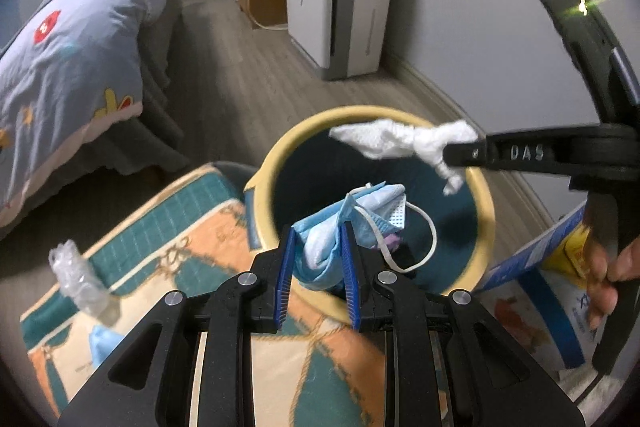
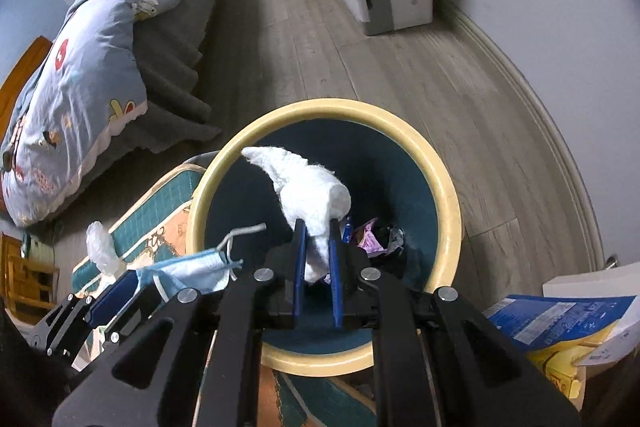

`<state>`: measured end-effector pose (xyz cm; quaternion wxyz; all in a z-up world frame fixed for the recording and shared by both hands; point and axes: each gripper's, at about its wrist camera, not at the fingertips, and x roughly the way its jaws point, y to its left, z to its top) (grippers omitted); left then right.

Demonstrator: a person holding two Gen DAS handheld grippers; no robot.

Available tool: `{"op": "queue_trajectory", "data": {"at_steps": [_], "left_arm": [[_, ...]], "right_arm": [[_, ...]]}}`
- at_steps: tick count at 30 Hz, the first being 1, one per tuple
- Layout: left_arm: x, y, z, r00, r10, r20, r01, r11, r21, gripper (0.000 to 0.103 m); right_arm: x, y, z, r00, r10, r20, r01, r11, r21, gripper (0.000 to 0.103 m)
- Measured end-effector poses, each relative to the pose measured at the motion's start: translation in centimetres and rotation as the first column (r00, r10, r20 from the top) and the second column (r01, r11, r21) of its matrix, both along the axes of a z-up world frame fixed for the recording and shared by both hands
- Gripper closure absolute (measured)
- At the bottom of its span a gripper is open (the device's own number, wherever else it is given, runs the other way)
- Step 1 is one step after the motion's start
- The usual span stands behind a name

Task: Collect trash
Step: 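Carry both items over the bin and open both tools to drop them, then move both tools back over the rug toward the remaining trash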

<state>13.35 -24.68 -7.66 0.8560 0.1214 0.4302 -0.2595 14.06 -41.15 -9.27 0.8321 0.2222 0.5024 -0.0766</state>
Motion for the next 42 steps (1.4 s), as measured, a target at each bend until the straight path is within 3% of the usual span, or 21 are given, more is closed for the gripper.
{"op": "queue_trajectory", "data": {"at_steps": [3, 6, 8, 10, 11, 15, 18, 23, 25, 29, 42], "left_arm": [[0.3, -0.4, -0.2, 1.000, 0.012, -0.006, -0.012, 1.000, -0.014, 0.080], [0.6, -0.4, -0.5, 1.000, 0.017, -0.013, -0.017, 1.000, -0.018, 0.073], [0.6, -0.5, -0.6, 1.000, 0.015, -0.015, -0.015, 1.000, -0.012, 0.065], [0.6, -0.4, -0.6, 1.000, 0.014, -0.007, -0.014, 1.000, -0.009, 0.048], [0.6, -0.3, -0.5, 1.000, 0.014, -0.002, -0.015, 1.000, -0.010, 0.046], [0.6, 0.2, -0.2, 1.000, 0.029, 0.006, -0.029, 0.999, -0.014, 0.037], [0.6, 0.6, 0.1, 0.999, 0.040, 0.009, -0.040, 0.999, -0.017, 0.032], [0.3, 2.0, 0.6, 0.997, 0.067, 0.022, -0.067, 0.998, -0.014, 0.022], [0.3, 2.7, 0.9, 0.996, 0.090, 0.029, -0.090, 0.996, -0.012, 0.011], [-0.1, 4.3, 1.8, 0.991, 0.122, 0.049, -0.121, 0.993, -0.013, 0.010], [-2.4, 9.4, 3.9, 0.975, 0.198, 0.105, -0.199, 0.980, -0.002, 0.008]], "right_arm": [[-0.1, -0.4, -0.1, 1.000, -0.008, -0.002, 0.008, 1.000, 0.002, 0.093], [-0.1, -0.6, -0.2, 1.000, -0.017, -0.003, 0.017, 1.000, 0.009, 0.092], [0.0, -0.7, -0.2, 1.000, -0.023, -0.007, 0.023, 1.000, 0.012, 0.091], [0.0, -0.8, -0.3, 0.999, -0.030, -0.012, 0.031, 0.999, 0.016, 0.086], [0.0, -0.8, -0.3, 0.999, -0.034, -0.012, 0.034, 0.999, 0.020, 0.084], [0.0, -0.7, -0.3, 0.999, -0.042, -0.011, 0.042, 0.999, 0.027, 0.062], [0.1, -0.3, 0.2, 0.999, -0.036, -0.003, 0.036, 0.999, 0.028, 0.054], [0.2, 0.8, 1.5, 0.999, -0.020, 0.028, 0.020, 1.000, 0.020, 0.024], [0.2, 1.2, 2.1, 0.999, -0.018, 0.038, 0.018, 1.000, 0.008, 0.013], [-0.1, 2.0, 3.2, 0.999, -0.018, 0.049, 0.018, 1.000, -0.001, 0.006], [-1.3, 3.7, 5.0, 0.999, -0.011, 0.040, 0.013, 0.999, -0.048, 0.006]]}}
